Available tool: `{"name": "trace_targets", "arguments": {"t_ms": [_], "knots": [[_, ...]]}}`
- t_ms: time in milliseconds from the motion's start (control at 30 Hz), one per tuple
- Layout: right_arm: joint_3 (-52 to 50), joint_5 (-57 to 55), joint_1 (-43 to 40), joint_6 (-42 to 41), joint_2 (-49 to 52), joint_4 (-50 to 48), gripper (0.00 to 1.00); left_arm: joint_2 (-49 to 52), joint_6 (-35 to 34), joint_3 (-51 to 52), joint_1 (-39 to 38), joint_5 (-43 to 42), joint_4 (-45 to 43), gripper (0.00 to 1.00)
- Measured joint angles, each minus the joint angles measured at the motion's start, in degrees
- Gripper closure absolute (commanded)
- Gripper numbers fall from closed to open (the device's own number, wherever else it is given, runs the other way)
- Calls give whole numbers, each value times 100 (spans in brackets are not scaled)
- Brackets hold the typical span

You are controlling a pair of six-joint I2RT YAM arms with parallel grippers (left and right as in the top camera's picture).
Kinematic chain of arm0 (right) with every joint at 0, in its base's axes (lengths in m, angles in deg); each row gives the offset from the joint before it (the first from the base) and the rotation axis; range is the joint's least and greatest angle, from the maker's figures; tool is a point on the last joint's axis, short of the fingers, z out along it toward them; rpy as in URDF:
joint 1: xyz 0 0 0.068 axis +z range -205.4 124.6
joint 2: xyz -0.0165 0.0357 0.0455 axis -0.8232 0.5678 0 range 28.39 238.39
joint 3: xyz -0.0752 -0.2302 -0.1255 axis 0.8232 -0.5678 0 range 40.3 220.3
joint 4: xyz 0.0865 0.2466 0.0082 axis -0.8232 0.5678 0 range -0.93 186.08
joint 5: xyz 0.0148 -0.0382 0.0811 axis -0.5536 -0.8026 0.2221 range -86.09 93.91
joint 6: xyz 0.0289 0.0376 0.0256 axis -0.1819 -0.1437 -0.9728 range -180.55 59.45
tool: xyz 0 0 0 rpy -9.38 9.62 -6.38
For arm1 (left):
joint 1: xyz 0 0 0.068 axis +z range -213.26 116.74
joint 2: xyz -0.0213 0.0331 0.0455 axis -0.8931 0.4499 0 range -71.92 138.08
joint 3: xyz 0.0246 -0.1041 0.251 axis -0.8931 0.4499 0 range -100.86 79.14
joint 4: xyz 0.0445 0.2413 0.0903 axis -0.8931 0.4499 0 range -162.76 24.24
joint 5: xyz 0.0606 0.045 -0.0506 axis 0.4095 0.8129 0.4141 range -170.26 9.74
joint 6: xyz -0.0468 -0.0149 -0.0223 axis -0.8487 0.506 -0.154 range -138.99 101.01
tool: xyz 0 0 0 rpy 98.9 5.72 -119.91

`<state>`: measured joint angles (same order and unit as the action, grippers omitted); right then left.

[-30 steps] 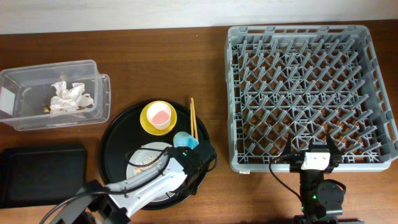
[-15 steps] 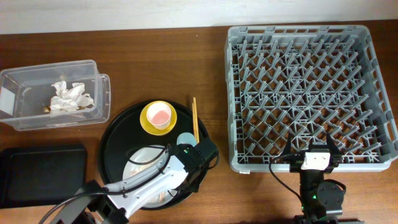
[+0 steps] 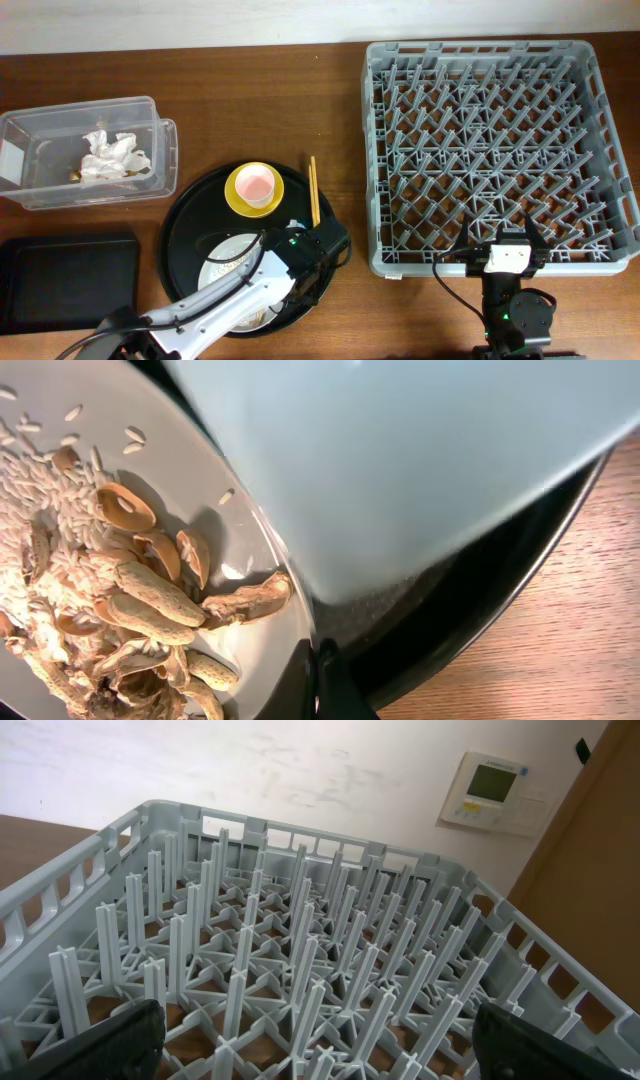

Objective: Sort waste into correct bins and load items into the dishwasher rack
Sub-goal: 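Grasp the rim of the white plate of scraps with left gripper, then lift the white plate and carry it over the black tray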

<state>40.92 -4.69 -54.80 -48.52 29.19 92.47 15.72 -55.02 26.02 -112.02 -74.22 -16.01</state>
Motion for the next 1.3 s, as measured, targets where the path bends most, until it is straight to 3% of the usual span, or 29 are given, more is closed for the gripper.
{"name": "trace_targets", "arguments": {"t_ms": [300, 733, 900, 1300], "knots": [[0, 0, 0, 0, 0, 2, 2, -24, -118, -743, 17, 516, 1093, 99], [0, 0, 0, 2, 0, 2, 2, -26, -131, -1029, 553, 881, 1862, 99], [0, 0, 0, -2, 0, 2, 2, -33, -127, -1388, 1259, 1075, 2251, 99], [0, 0, 0, 2, 0, 2, 2, -33, 92, -2249, 3633, 1137, 2190, 99]]}}
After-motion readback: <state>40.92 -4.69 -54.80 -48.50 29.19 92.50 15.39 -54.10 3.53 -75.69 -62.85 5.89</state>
